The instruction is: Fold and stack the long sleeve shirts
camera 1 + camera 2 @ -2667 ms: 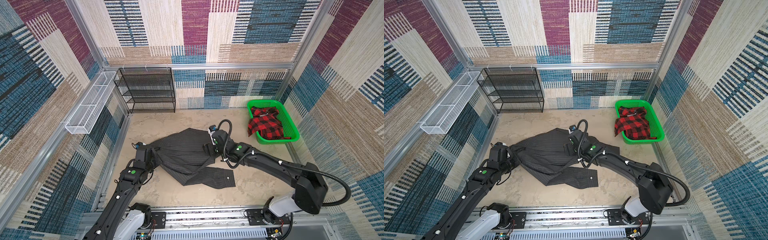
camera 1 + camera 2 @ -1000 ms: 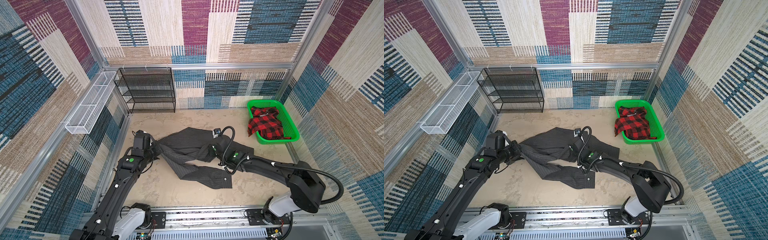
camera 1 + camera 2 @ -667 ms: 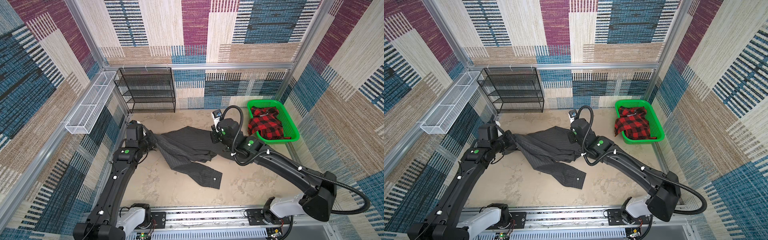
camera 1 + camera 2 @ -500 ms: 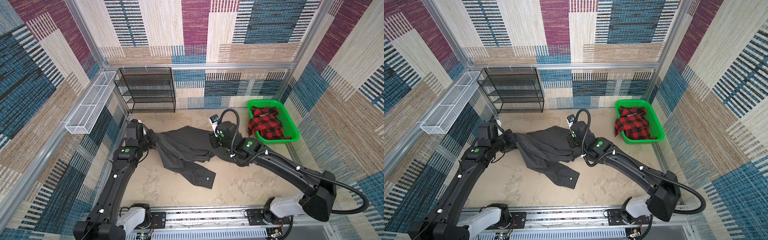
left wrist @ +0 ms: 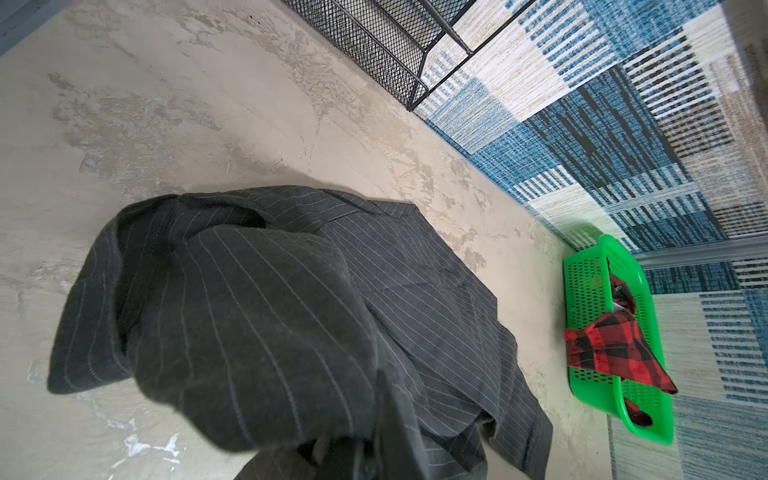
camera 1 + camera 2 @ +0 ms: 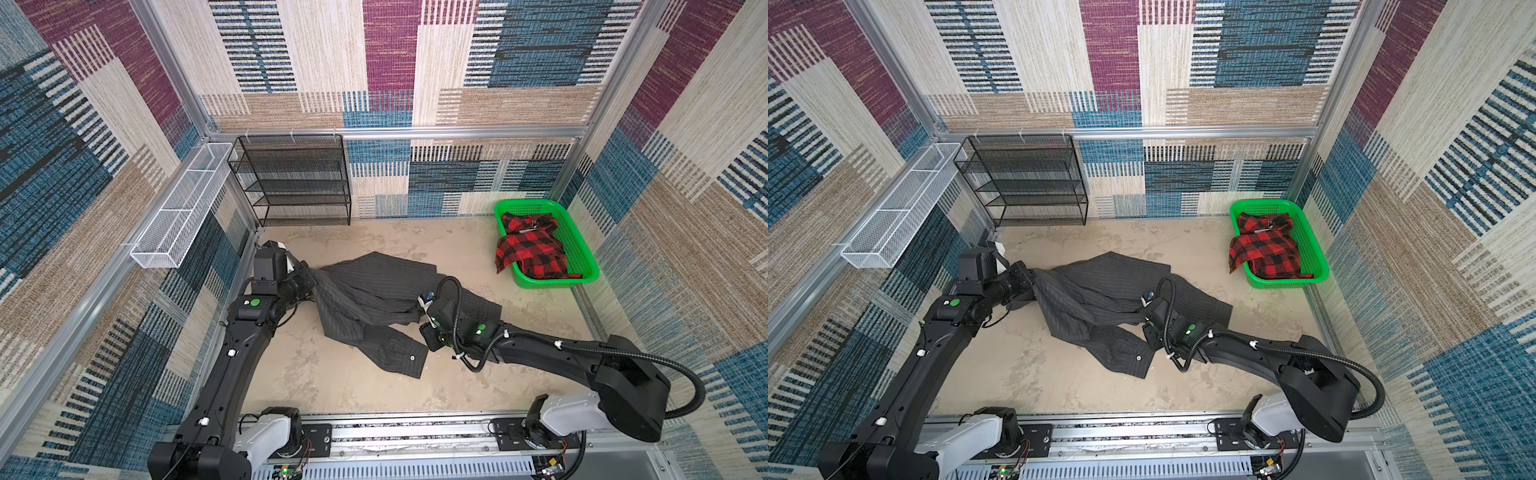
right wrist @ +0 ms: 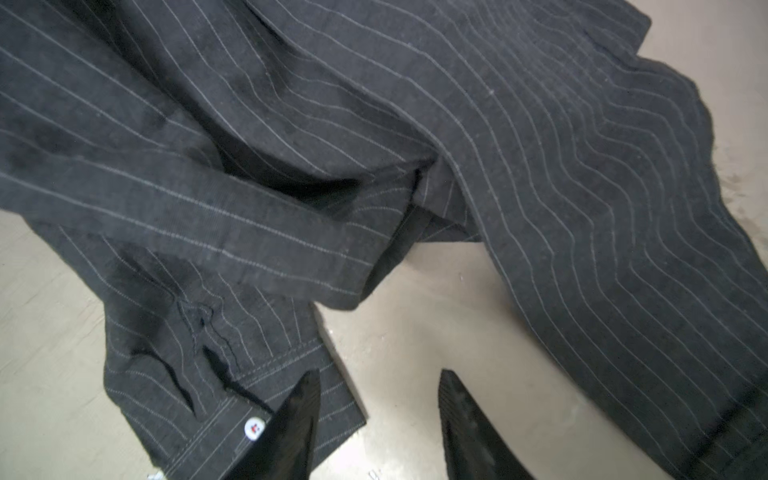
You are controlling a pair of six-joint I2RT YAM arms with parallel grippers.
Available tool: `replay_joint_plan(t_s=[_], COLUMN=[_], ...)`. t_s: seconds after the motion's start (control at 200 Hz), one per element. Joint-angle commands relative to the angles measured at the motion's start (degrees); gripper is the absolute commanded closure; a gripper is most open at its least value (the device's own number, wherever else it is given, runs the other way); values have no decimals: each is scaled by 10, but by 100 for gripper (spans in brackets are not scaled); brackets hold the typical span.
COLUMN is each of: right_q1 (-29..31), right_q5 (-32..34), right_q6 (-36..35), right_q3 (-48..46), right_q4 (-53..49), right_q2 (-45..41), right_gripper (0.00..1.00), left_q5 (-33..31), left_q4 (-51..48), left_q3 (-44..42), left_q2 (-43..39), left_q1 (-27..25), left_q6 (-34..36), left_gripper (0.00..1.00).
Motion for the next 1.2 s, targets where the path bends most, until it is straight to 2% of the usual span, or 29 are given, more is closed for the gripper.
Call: replay_joint_plan(t_s=[0.0,0.07,0.16,0.305,0.366,0.446,0.646,0.816,0.977,1.082,1.197], right_q1=[1,1,1,-1,-3,-6,-33,-51,-58,-59,-55], right_q5=[8,10,29,44,48,67,94,71,51,8,-88], right_q6=[-5,-9,-10,-16,-25,-47,-155,-236,-301,-317,-312], right_q3=[-1,4,17,48,71,104,176,272,357,394,387], right_q4=[67,92,121,163,153,111,-14,-117,-163,-163,-151], right_q2=[19,38,72,124,139,144,67,15,16,43,99], right_gripper=[50,51,56,78,86,92,95,95,95,95,93], left_q5=[5,7,5,1,-2,-8,-12,-2,5,-4,-28], left_q4=[2,0,-3,-7,-8,-6,10,27,33,25,9], left_q3=[-3,-4,-6,-7,-6,-5,6,12,18,16,9], left_q2=[-6,-7,-10,-13,-13,-9,11,21,21,19,8], left_q1=[0,0,0,0,1,1,7,10,10,11,18], left_q6=[3,3,4,7,10,14,26,22,19,24,38], left_gripper=[100,100,100,100,100,100,100,100,100,100,100])
